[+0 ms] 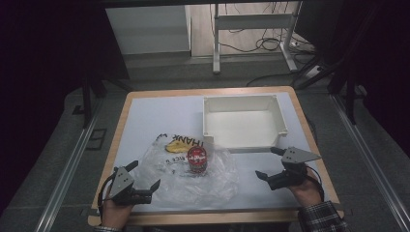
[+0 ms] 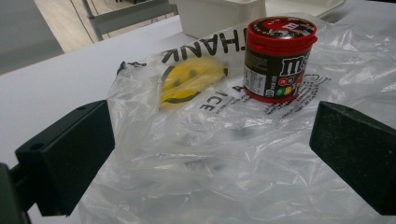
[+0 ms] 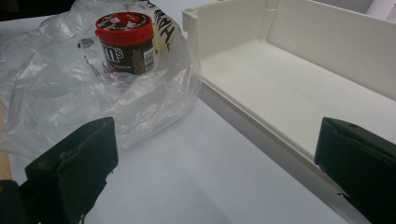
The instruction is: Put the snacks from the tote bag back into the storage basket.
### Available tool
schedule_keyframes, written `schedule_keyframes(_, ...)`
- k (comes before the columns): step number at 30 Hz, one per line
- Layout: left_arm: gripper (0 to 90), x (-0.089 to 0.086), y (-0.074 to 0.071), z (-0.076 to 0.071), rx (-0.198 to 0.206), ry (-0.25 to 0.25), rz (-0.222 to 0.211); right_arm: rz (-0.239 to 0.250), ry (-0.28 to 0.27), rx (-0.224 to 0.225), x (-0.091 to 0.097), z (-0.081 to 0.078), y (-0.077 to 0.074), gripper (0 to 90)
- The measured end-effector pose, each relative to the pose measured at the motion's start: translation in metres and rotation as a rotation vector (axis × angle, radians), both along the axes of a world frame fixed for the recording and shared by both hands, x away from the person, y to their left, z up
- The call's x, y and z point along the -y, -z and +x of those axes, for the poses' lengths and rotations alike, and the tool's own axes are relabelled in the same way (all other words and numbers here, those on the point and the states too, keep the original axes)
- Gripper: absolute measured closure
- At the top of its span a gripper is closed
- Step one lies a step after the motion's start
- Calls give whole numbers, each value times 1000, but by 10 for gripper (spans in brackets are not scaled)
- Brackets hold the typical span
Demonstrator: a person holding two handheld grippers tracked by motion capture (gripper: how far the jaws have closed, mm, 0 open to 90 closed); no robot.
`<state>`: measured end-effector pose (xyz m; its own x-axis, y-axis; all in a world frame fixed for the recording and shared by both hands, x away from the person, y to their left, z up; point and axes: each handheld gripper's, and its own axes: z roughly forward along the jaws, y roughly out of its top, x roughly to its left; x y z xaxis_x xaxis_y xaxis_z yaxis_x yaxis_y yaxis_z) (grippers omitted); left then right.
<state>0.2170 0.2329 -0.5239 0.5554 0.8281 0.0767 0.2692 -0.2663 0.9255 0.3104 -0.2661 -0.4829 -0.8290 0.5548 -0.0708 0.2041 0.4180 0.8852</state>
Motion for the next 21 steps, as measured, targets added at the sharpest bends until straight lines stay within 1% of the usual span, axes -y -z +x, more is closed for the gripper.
schedule_keyframes(9,0,1,0,0,1,-4,8,1,-9,-3,-4,0,0,0)
schedule_keyframes(21,0,1,1,0,6,-5,18,-4,-33,-8,-12,0,1,0)
